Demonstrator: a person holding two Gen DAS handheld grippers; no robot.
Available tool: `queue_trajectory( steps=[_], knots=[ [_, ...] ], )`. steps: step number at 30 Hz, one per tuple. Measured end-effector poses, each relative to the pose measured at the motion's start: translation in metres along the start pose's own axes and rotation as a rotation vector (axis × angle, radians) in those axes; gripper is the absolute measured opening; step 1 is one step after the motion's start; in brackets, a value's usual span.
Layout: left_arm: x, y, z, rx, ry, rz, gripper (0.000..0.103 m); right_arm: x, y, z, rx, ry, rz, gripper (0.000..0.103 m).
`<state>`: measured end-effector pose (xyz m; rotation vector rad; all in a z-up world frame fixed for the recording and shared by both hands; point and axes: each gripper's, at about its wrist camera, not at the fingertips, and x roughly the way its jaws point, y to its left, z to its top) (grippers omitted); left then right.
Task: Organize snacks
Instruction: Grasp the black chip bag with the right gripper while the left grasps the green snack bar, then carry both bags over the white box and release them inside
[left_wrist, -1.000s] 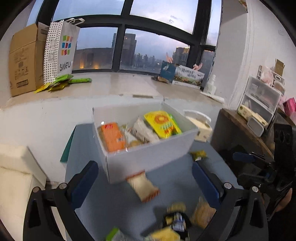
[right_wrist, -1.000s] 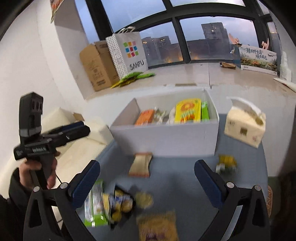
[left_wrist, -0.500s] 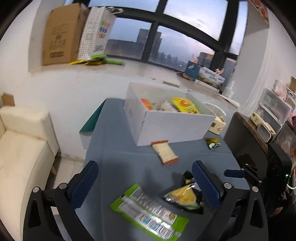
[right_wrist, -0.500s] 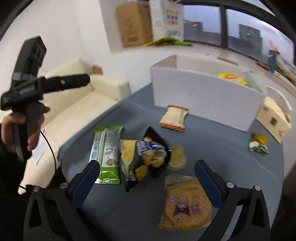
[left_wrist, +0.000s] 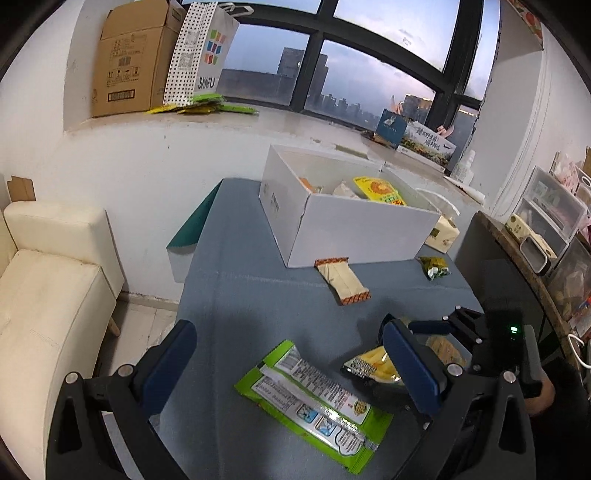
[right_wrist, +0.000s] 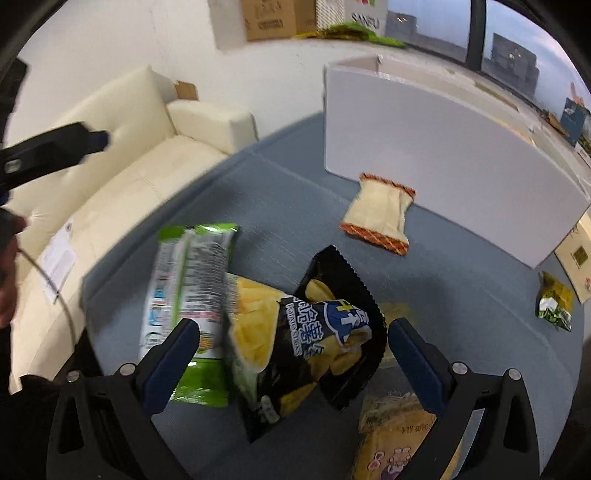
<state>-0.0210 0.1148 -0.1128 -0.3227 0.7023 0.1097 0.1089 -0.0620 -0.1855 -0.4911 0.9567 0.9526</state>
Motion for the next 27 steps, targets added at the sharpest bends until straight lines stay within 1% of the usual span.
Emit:
queue_trajectory(
  steps=[2, 3, 4, 6, 7, 9, 10, 11, 13, 15, 16, 17, 20, 22, 24, 26, 27],
  knots=[
    [0.002, 0.001, -0.003, -0.003, 0.016, 0.001, 0.103, 0.002, 0.003, 0.000, -0.013, -0.007, -0.031, 0.101],
    [0.003, 0.002, -0.004, -0.003, 0.023, 0.002, 0.103, 0.000, 0.005, -0.001, -0.023, -0.022, -0.036, 0.086],
    [0.004, 0.002, -0.005, -0.002, 0.029, 0.007, 0.103, -0.003, 0.006, -0.002, -0.039, -0.036, -0.060, 0.080],
    [0.005, 0.000, -0.009, 0.003, 0.043, -0.003, 0.103, -0.006, 0.004, -0.002, -0.027, -0.035, -0.053, 0.064],
    [0.006, -0.001, -0.010, 0.008, 0.049, -0.010, 0.103, -0.009, 0.000, -0.002, -0.003, -0.046, -0.038, 0.058],
    [0.008, -0.006, -0.014, 0.025, 0.071, -0.018, 0.103, -0.016, -0.010, -0.003, 0.046, -0.063, -0.013, 0.052],
    [0.010, -0.008, -0.016, 0.034, 0.081, -0.022, 0.103, -0.020, -0.014, -0.004, 0.062, -0.068, -0.002, 0.051],
    [0.013, -0.012, -0.019, 0.047, 0.099, -0.028, 0.103, -0.026, -0.019, -0.005, 0.086, -0.088, 0.017, 0.049],
    [0.019, -0.017, -0.024, 0.057, 0.131, -0.034, 0.103, -0.043, -0.030, -0.007, 0.140, -0.137, 0.066, 0.049],
    [0.028, -0.025, -0.031, 0.062, 0.177, -0.034, 0.103, -0.062, -0.040, -0.009, 0.174, -0.187, 0.061, 0.049],
    [0.033, -0.029, -0.034, 0.061, 0.196, -0.021, 0.103, -0.070, -0.044, -0.010, 0.187, -0.205, 0.061, 0.049],
    [0.040, -0.033, -0.039, 0.038, 0.225, 0.013, 0.103, -0.081, -0.049, -0.012, 0.203, -0.230, 0.064, 0.049],
    [0.060, -0.036, -0.049, -0.051, 0.311, 0.060, 0.103, -0.099, -0.058, -0.017, 0.231, -0.271, 0.044, 0.049],
    [0.072, -0.036, -0.054, -0.088, 0.353, 0.126, 0.103, -0.110, -0.064, -0.021, 0.247, -0.294, 0.033, 0.049],
    [0.081, -0.038, -0.056, -0.093, 0.369, 0.144, 0.103, -0.117, -0.067, -0.026, 0.264, -0.311, 0.032, 0.049],
    [0.091, -0.042, -0.055, -0.079, 0.375, 0.187, 0.103, -0.119, -0.069, -0.031, 0.272, -0.314, 0.031, 0.049],
    [0.095, -0.044, -0.054, -0.077, 0.379, 0.188, 0.103, -0.121, -0.071, -0.033, 0.277, -0.317, 0.030, 0.049]
  ],
)
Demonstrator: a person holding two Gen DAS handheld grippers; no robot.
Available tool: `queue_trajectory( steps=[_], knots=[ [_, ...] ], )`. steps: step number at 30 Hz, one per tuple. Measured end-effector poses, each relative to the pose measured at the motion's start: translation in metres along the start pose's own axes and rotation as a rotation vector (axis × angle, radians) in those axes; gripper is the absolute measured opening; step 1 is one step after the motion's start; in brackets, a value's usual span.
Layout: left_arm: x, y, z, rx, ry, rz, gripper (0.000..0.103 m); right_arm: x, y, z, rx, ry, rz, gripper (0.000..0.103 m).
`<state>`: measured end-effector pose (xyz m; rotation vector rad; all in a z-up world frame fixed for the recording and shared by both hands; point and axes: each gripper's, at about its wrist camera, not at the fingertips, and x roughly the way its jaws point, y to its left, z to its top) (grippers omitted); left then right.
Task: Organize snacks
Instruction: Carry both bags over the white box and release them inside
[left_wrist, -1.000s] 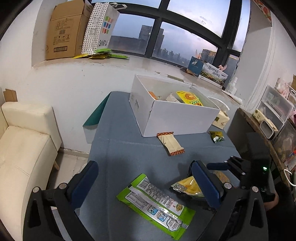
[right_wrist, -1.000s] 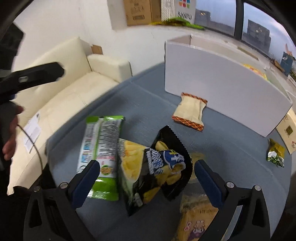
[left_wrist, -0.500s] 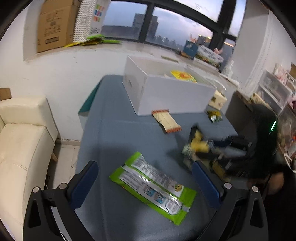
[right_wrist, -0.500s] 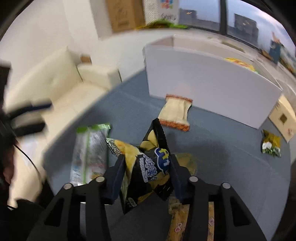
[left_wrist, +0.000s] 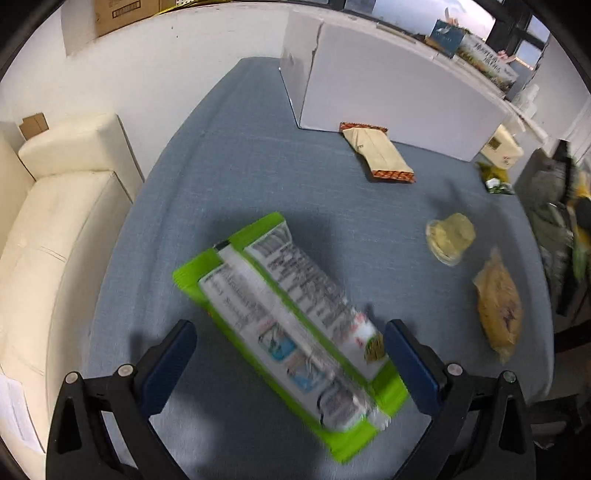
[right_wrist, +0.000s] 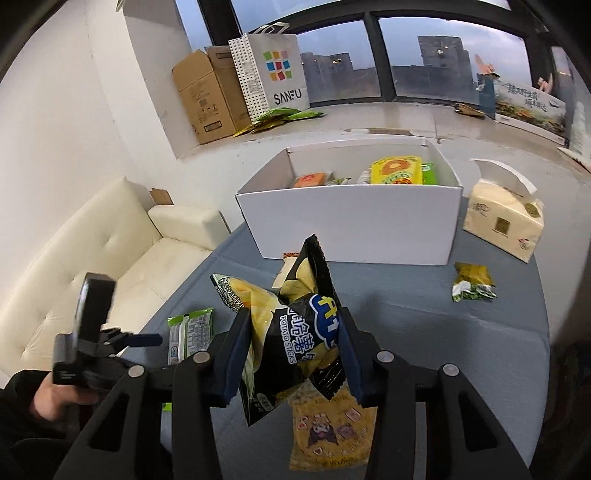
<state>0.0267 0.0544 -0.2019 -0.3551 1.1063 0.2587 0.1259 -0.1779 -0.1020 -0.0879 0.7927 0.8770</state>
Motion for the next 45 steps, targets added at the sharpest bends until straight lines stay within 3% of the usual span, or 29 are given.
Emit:
queue_trajectory(
  steps=[9, 10, 11, 12, 17, 24, 29, 33, 39, 45],
  knots=[
    [0.019, -0.038, 0.017, 0.116, -0.016, -0.023, 0.100, 0.000, -0.013, -0.008, 0.045, -0.002, 0.002, 0.049],
    [0.019, -0.042, 0.015, 0.148, -0.027, -0.014, 0.096, -0.001, -0.014, -0.009, 0.047, -0.003, 0.001, 0.049],
    [0.017, -0.048, 0.013, 0.192, -0.049, 0.020, 0.078, -0.002, -0.015, -0.009, 0.051, -0.005, 0.000, 0.049],
    [0.015, -0.051, 0.011, 0.219, -0.068, 0.037, 0.069, -0.003, -0.016, -0.010, 0.053, -0.007, 0.000, 0.049],
    [0.004, -0.040, 0.014, 0.219, -0.100, -0.072, 0.061, -0.003, -0.016, -0.011, 0.059, -0.007, -0.003, 0.049],
    [-0.056, -0.033, 0.037, 0.206, -0.256, -0.164, 0.061, -0.007, -0.021, -0.002, 0.074, -0.038, -0.021, 0.049],
    [-0.099, -0.031, 0.093, 0.186, -0.412, -0.246, 0.061, -0.009, -0.028, 0.036, 0.072, -0.093, -0.034, 0.049],
    [-0.117, -0.042, 0.147, 0.195, -0.506, -0.260, 0.061, 0.002, -0.039, 0.086, 0.064, -0.122, -0.052, 0.049],
    [-0.108, -0.058, 0.233, 0.193, -0.551, -0.281, 0.061, 0.037, -0.060, 0.158, 0.083, -0.123, -0.098, 0.049],
    [-0.060, -0.070, 0.294, 0.175, -0.487, -0.274, 0.063, 0.078, -0.084, 0.197, 0.136, -0.072, -0.130, 0.049]
  ],
)
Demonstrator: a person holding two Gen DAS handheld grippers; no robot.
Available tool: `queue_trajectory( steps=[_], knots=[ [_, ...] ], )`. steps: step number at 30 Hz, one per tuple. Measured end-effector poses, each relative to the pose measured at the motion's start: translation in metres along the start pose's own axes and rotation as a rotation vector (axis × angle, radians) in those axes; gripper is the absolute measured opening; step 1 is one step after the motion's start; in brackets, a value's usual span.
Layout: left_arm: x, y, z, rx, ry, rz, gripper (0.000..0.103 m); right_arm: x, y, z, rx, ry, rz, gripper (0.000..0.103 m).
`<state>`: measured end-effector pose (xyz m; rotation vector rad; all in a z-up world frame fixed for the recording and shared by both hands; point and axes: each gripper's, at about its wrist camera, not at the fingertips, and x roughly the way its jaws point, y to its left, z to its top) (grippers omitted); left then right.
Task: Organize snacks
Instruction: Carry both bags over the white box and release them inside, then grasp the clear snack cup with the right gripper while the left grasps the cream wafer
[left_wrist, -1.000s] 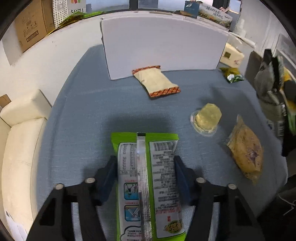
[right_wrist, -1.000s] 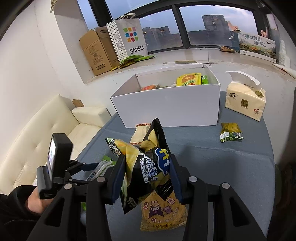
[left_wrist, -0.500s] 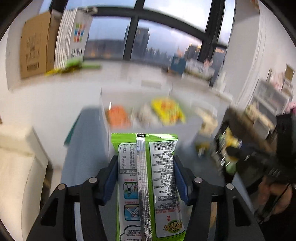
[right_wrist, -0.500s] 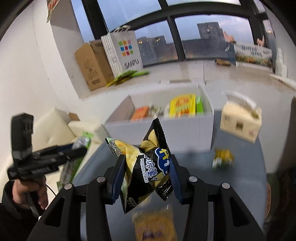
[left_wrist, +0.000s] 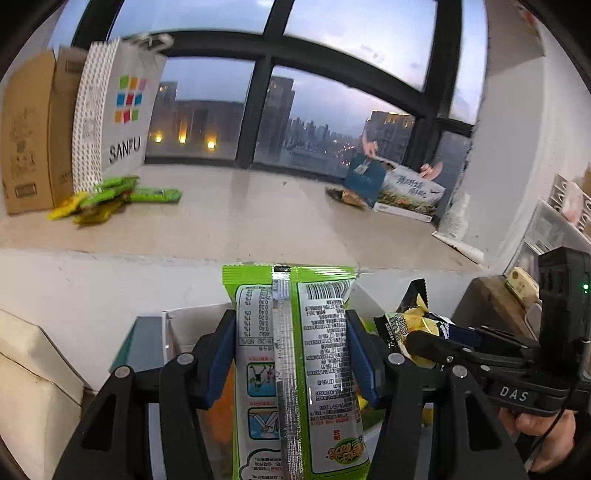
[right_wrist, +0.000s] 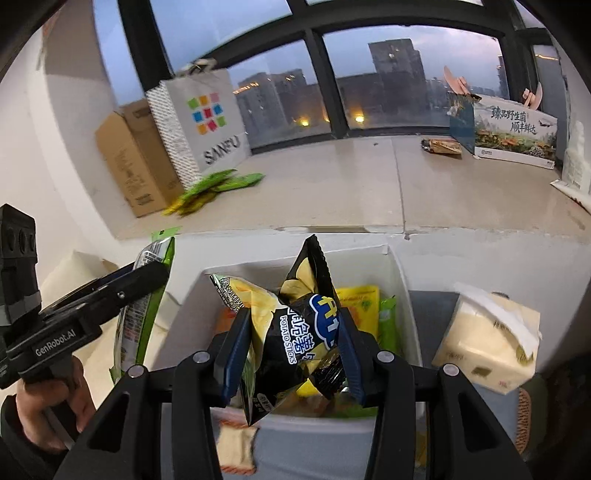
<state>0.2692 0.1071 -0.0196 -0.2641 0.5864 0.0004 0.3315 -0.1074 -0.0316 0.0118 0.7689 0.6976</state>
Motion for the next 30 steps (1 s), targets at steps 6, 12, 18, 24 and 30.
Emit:
queue_trajectory(
  steps=[6, 12, 18, 24, 30],
  knots=[
    [0.030, 0.013, -0.008, -0.011, 0.090, 0.063, 0.103, 0.022, -0.013, 0.006, 0.032, 0.028, -0.005, 0.103],
    [0.015, 0.021, -0.010, -0.009, 0.080, 0.081, 0.103, 0.008, -0.028, 0.003, 0.102, -0.029, -0.018, 0.103],
    [-0.015, 0.017, -0.014, 0.013, 0.053, 0.067, 0.103, -0.014, -0.013, -0.002, 0.049, -0.053, 0.004, 0.103],
    [-0.064, 0.004, -0.041, 0.048, 0.012, 0.016, 0.103, -0.052, 0.010, -0.034, -0.019, -0.094, 0.054, 0.103],
    [-0.111, 0.001, -0.085, 0.016, -0.012, -0.027, 0.103, -0.087, 0.027, -0.092, -0.070, -0.096, 0.090, 0.103]
  ],
)
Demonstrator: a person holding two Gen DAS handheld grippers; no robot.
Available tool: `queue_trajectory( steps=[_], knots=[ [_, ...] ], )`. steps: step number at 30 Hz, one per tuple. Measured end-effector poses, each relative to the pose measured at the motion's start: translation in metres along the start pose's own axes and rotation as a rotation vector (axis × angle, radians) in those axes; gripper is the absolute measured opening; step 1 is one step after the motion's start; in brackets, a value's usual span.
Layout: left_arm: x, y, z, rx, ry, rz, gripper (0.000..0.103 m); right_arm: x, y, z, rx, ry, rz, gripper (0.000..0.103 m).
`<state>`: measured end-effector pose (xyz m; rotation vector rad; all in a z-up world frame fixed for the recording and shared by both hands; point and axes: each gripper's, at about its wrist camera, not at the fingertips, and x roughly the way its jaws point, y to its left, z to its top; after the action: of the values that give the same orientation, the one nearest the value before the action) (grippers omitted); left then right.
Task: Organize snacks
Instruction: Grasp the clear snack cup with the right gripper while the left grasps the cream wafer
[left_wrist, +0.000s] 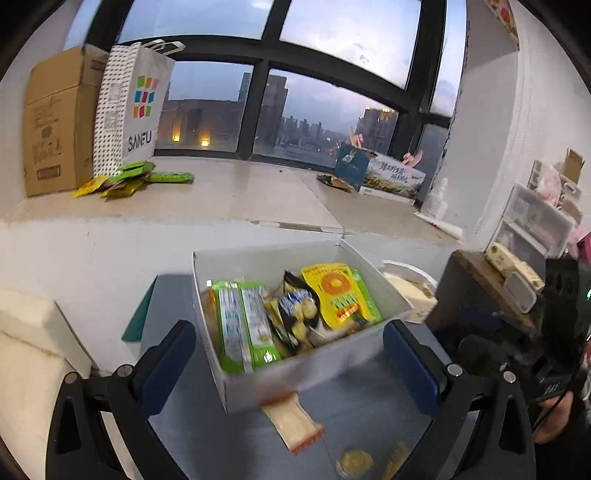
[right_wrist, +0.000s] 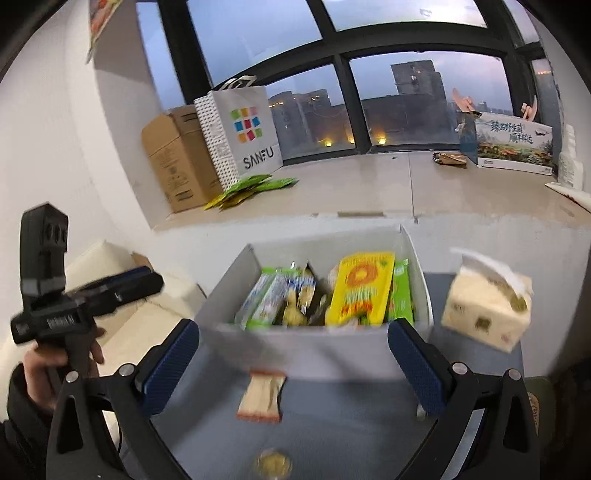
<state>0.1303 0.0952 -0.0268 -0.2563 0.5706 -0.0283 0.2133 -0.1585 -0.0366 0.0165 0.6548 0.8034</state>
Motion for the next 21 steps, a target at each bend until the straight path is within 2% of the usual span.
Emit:
queue_trajectory(
  steps=[6, 13, 16, 21],
  knots=[
    [-0.040, -0.013, -0.051, 0.038, 0.016, -0.006, 0.103, -0.022, 0.015, -0.057, -0.013, 0.035, 0.006, 0.103],
    [-0.065, -0.021, -0.104, 0.054, 0.085, 0.006, 0.103, -0.021, 0.021, -0.120, 0.029, 0.148, 0.024, 0.103],
    [-0.066, -0.023, -0.114, 0.052, 0.104, 0.012, 0.103, -0.012, 0.029, -0.128, -0.022, 0.181, -0.039, 0.103],
    [-0.066, -0.025, -0.119, 0.056, 0.120, 0.010, 0.103, 0.007, 0.036, -0.127, -0.061, 0.221, -0.055, 0.103]
  ],
)
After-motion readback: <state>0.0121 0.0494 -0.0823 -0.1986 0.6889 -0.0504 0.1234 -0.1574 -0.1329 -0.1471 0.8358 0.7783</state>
